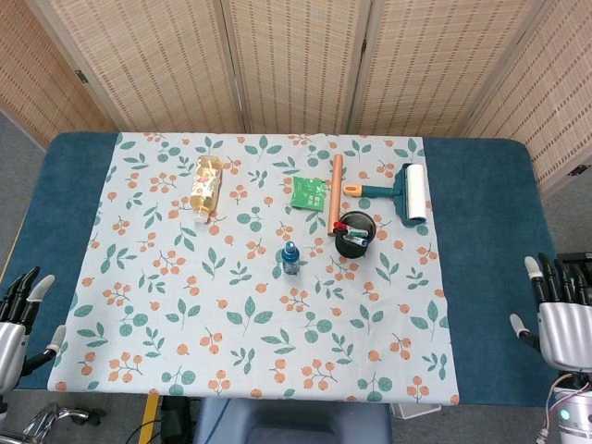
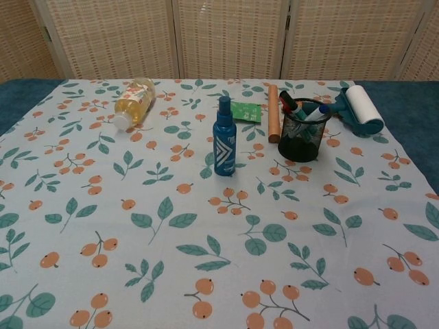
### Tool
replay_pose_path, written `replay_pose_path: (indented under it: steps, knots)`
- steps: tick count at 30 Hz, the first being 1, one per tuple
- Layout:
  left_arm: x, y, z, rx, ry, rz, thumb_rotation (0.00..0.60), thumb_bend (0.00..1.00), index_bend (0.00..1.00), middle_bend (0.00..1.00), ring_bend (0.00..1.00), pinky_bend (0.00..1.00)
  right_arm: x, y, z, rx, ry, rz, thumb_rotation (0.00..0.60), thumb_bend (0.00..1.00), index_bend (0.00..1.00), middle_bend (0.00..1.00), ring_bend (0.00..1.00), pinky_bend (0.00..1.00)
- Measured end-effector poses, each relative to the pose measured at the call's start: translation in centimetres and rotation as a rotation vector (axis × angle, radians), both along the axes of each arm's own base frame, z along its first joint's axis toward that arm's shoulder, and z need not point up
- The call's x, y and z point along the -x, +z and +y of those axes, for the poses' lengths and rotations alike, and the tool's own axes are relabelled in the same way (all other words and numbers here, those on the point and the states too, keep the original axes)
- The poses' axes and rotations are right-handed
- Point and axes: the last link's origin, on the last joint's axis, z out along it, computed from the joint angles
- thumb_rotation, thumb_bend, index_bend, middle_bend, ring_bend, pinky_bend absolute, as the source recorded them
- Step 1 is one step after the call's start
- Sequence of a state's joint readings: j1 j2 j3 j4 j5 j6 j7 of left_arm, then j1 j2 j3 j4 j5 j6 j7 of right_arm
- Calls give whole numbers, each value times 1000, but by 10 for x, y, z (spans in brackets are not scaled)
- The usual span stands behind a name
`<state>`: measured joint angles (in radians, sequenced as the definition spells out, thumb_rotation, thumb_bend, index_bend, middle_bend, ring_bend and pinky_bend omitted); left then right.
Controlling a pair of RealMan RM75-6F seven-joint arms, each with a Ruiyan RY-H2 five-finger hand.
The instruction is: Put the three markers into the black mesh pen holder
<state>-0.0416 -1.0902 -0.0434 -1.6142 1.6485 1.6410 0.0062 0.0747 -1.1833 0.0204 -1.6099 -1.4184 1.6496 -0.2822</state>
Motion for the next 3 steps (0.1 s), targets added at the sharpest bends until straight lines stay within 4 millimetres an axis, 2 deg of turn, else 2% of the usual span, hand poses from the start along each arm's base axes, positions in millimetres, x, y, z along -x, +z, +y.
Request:
replay_pose_path:
  steps: [3]
  knots:
    - [0,-1,0,8,1,-1,600,423,0,20,9,271,0,2,7,18,-2,-5,600,235,0,0,0,0]
